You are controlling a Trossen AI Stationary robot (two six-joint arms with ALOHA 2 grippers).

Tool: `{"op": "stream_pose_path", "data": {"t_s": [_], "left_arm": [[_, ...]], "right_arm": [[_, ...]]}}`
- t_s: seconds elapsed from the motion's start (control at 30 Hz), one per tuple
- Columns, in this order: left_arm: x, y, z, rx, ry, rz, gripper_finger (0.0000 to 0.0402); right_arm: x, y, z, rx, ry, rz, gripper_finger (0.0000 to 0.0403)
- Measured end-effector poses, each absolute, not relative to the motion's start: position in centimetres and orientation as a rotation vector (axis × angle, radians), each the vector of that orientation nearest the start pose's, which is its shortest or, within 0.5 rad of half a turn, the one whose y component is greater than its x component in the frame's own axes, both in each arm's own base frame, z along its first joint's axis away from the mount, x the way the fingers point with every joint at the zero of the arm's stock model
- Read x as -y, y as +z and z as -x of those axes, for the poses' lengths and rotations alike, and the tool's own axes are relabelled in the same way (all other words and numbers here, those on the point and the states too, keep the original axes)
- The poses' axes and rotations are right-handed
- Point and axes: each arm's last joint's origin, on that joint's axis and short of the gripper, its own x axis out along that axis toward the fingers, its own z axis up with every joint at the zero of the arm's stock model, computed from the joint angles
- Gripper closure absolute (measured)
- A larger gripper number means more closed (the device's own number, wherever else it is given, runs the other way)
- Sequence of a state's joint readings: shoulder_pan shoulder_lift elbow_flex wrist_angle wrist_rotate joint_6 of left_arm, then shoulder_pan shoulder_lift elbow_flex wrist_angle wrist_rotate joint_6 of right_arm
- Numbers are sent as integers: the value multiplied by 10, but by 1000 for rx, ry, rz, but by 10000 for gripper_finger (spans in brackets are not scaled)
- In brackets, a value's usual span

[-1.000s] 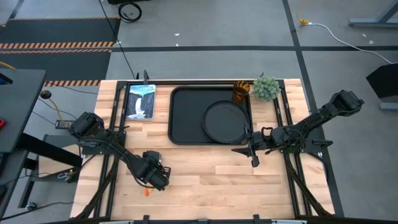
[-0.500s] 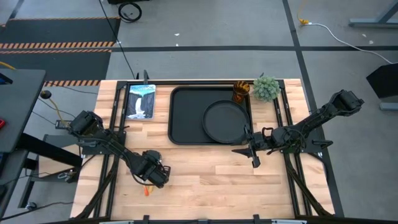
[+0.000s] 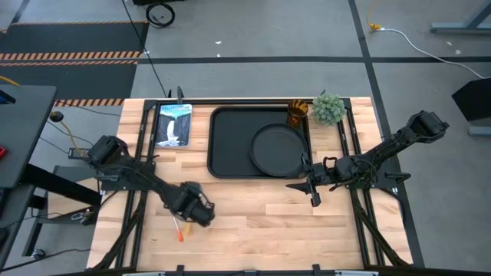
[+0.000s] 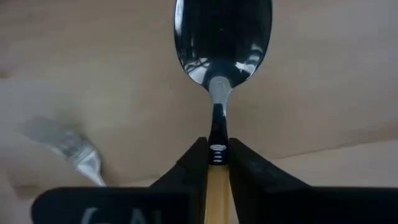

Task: Pick and place plate/cup/fork/spoon on tray
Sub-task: Put the yellow spoon on the black tray to the left of the black plate

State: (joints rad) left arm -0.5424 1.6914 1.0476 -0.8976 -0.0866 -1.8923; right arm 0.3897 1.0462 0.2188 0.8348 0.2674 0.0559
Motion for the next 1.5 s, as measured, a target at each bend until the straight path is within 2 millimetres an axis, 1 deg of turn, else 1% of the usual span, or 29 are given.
{"op": "stream_pose_path", "data": {"t_s": [0.17, 0.27, 0.37, 0.57, 0.7, 0.87, 0.9, 0.97, 1.13, 1.23, 1.37, 1.5], "left_arm": [[124, 190, -270, -1126, 1013, 977, 347], [103, 200, -286, -1049, 1011, 946, 350], [77, 208, -298, -988, 1032, 919, 348], [20, 211, -322, -856, 1039, 966, 344], [-13, 214, -338, -742, 980, 960, 349], [-51, 216, -350, -617, 952, 951, 345], [-57, 214, -350, -617, 962, 949, 345], [-69, 208, -356, -587, 962, 963, 345], [-92, 177, -359, -699, 980, 1037, 346], [-104, 164, -359, -736, 991, 1076, 342], [-112, 156, -358, -752, 1007, 1092, 331], [-112, 153, -358, -765, 1008, 1094, 309]], "right_arm": [[-66, 193, -182, 4, 122, -58, 277], [-66, 193, -182, 4, 122, -58, 277], [-66, 193, -182, 4, 122, -58, 277], [-66, 193, -182, 4, 122, -58, 277], [-66, 193, -182, 5, 118, -58, 277], [-66, 193, -182, 5, 115, -59, 277], [-66, 193, -182, 5, 115, -59, 277], [-66, 193, -182, 5, 108, -59, 277], [-66, 193, -182, 10, 101, -60, 277], [-66, 193, -182, 8, 99, -56, 277], [-66, 193, -182, 6, 96, -55, 277], [-66, 193, -182, 6, 96, -55, 277]]}}
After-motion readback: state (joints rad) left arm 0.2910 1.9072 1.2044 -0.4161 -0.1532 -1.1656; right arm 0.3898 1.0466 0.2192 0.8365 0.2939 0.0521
